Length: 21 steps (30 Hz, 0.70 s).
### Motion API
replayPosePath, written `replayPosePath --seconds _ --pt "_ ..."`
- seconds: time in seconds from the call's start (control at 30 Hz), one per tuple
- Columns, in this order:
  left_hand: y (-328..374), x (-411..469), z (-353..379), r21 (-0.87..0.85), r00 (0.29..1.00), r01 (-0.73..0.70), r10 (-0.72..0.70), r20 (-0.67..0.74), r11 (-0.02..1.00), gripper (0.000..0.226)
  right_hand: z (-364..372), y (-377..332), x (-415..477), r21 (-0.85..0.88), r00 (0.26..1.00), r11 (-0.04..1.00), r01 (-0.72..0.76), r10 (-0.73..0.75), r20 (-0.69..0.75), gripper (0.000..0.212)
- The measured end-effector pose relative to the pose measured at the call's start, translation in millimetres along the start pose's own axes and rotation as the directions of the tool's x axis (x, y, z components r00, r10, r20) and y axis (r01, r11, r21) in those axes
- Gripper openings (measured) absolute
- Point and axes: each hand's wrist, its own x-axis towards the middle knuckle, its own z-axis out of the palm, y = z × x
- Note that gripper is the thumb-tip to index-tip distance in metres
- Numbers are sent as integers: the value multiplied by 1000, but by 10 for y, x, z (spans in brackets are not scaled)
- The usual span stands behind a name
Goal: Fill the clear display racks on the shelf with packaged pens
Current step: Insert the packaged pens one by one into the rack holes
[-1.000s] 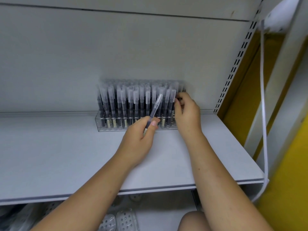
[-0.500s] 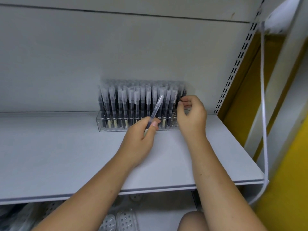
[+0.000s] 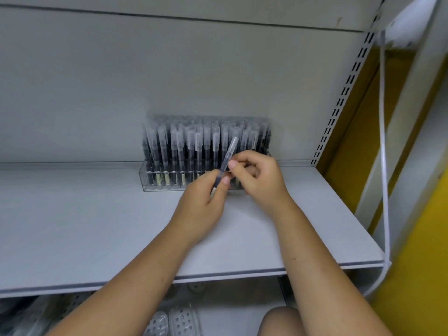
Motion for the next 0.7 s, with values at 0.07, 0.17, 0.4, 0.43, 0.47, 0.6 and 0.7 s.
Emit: replayPosePath --seconds 0.07,0.17,0.4,0.43,0.47,0.6,0.7 --pt "-23 5 12 12 1000 1 -2 7 1000 28 13 -1 0 25 999 1000 1 -2 36 12" --pt "-37 3 29 31 1000 5 -6 16 1000 28 19 -14 1 72 998 997 -12 8 56 7" --pt "-35 19 35 75 999 -12 9 44 997 24 12 -3 8 134 999 990 -49 49 5 17" --pt "-30 17 35 80 999 -15 11 47 997 23 6 -3 16 157 998 986 -52 58 -33 18" --pt "-24 12 35 77 999 -14 11 51 997 20 -4 -8 24 181 995 982 -43 58 -79 17" --pt "-43 -7 48 96 999 -18 14 50 995 21 -65 -9 62 191 948 981 42 21 -318 11" --pt "-55 -26 63 150 998 -7 -4 68 989 33 -115 25 78 54 859 994 91 -51 -509 10"
